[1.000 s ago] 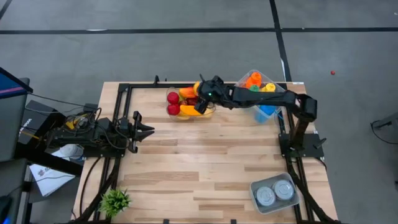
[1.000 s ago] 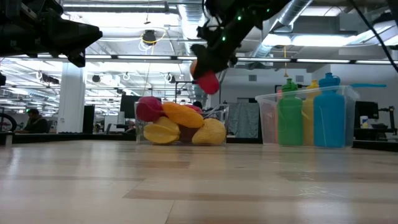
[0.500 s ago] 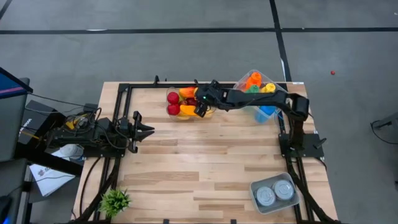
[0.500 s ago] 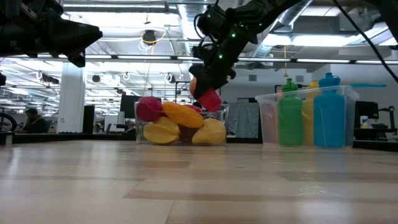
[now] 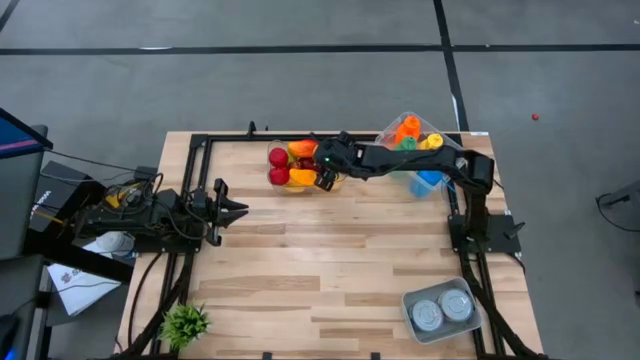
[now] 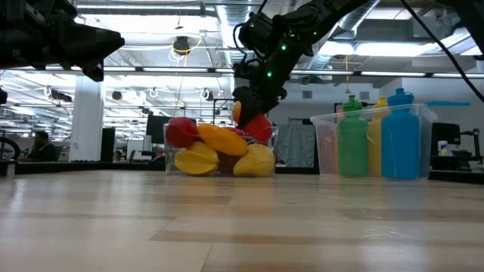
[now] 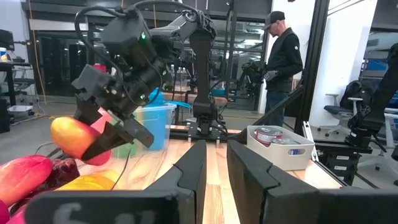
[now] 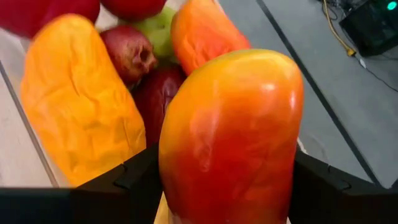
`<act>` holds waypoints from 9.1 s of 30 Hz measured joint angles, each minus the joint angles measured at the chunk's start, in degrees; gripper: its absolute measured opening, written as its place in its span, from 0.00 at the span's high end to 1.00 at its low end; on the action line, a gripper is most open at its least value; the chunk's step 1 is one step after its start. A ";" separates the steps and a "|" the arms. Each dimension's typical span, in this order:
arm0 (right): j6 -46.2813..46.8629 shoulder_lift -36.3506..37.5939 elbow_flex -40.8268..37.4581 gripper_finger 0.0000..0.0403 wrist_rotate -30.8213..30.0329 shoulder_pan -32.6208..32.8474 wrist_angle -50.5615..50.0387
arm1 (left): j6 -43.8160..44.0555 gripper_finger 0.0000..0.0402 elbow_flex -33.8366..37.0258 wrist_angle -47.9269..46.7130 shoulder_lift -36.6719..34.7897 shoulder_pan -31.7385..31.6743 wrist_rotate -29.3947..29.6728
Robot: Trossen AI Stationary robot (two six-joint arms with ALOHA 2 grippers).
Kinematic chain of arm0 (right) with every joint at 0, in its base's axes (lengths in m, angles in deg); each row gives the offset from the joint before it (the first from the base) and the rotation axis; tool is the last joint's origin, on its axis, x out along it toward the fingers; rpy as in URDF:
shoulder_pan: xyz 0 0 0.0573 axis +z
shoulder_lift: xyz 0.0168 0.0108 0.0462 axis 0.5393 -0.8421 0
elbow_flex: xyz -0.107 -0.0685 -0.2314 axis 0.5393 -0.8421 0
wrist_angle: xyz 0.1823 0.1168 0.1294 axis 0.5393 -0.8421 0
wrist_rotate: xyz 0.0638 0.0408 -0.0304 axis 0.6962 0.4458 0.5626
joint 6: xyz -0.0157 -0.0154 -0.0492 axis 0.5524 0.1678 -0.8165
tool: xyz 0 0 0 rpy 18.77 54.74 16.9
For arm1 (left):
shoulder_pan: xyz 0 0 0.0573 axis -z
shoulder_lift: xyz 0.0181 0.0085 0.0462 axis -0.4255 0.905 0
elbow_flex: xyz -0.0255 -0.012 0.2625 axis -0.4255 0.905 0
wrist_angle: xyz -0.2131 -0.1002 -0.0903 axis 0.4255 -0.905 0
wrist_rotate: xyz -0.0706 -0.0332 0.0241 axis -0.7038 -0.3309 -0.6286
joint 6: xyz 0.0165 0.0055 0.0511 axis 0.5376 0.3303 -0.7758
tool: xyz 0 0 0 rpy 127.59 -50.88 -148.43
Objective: Pick & Place Food Item
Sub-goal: Put the red mango into the transparent bin, then return to Home Position
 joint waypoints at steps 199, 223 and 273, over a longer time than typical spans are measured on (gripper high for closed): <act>-2.54 108.76 -82.60 1.00 25.51 14.25 21.95 | 1.29 0.87 0.00 -6.91 0.00 -0.07 -0.58; -2.54 108.76 -82.60 1.00 25.51 14.25 21.95 | 1.29 0.87 0.00 -6.89 0.00 -0.05 -0.82; -2.54 108.76 -82.60 1.00 25.51 14.27 21.93 | 1.31 0.87 0.00 -6.88 0.00 -0.05 -0.84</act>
